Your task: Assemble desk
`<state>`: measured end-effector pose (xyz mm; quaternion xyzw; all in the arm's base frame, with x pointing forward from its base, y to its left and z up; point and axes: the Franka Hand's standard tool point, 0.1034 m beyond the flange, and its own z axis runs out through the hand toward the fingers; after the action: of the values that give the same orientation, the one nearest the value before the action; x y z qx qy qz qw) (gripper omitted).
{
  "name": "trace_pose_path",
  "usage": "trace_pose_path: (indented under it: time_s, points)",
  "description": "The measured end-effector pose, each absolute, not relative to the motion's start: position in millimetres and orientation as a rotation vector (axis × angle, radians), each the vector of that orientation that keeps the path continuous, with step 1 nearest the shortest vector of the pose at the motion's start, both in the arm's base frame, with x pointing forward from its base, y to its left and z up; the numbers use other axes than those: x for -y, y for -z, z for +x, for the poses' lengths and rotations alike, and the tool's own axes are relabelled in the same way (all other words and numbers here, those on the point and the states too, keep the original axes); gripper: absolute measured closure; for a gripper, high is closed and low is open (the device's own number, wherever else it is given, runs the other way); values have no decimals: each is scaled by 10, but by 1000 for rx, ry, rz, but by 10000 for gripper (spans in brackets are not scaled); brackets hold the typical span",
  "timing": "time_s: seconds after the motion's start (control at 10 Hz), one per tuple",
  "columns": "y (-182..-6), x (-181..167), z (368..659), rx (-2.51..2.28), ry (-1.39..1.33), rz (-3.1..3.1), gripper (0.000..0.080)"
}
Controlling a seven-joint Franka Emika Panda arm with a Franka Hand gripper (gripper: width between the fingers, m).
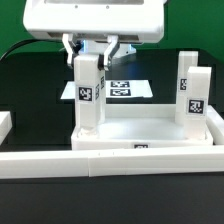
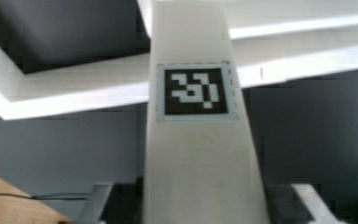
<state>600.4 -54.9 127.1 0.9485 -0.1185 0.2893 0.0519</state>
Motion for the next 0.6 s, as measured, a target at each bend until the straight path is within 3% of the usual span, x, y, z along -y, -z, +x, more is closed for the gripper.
trace_pose_path:
  time_s: [0.6]
  points:
    - [-1251,530,6038,344,-944,2851,509]
